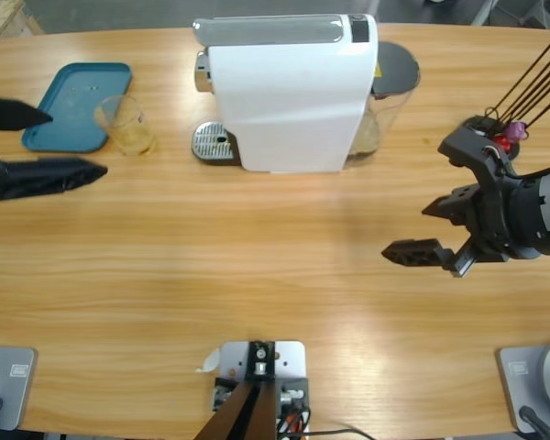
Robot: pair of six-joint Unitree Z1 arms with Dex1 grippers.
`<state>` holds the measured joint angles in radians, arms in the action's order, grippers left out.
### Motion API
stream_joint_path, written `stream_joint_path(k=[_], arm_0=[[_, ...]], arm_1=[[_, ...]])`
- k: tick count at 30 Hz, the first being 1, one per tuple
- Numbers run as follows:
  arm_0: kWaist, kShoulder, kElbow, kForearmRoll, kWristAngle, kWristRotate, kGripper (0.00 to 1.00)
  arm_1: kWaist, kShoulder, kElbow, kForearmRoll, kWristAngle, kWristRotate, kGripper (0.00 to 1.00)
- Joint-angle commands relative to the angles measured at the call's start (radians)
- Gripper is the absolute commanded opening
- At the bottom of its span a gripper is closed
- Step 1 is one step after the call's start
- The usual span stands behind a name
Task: Pour coffee
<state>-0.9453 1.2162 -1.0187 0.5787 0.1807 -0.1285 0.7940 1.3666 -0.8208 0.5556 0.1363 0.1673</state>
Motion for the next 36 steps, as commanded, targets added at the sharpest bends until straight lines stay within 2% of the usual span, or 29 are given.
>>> stream_joint_path(k=[1,6,9,13,16,18,19,24,30,36], arm_0=[[0.141,0.117,-0.240,0.049,-0.283,-0.064,0.981],[0.354,0.162,-0.279,-0.016,-0.562,-0.147,0.973],[0.436,0.221,-0.276,-0.045,-0.668,-0.178,0.973],[0.511,0.323,-0.271,-0.067,-0.812,-0.216,0.970],[0.523,0.384,-0.270,-0.099,-0.915,-0.280,0.961],[0.523,0.418,-0.271,-0.145,-0.991,-0.301,0.891],[0.523,0.438,-0.271,-0.165,-1.023,-0.315,0.890],[0.530,0.510,-0.269,-0.227,-1.047,-0.346,0.890],[0.602,0.511,-0.249,-0.255,-1.049,-0.350,0.885],[0.603,0.544,-0.244,-0.287,-1.070,-0.350,0.885]], arm_1=[[0.001,-0.022,0.032,-0.013,0.014,-0.002,0.964],[0.001,-0.005,0.031,-0.016,0.008,-0.001,0.963],[0.001,-0.002,0.031,-0.016,0.006,0.002,0.961],[0.001,0.003,0.031,-0.016,0.008,0.005,0.959],[0.001,0.003,0.031,-0.015,0.009,0.005,0.959],[0.001,0.003,0.031,-0.014,0.009,0.005,0.959],[0.001,0.003,0.031,-0.015,0.009,0.005,0.959],[0.001,-0.003,0.032,-0.014,0.011,0.005,0.959],[0.001,-0.005,0.032,-0.014,0.012,0.003,0.959],[0.001,-0.006,0.032,-0.014,0.013,0.001,0.960]])
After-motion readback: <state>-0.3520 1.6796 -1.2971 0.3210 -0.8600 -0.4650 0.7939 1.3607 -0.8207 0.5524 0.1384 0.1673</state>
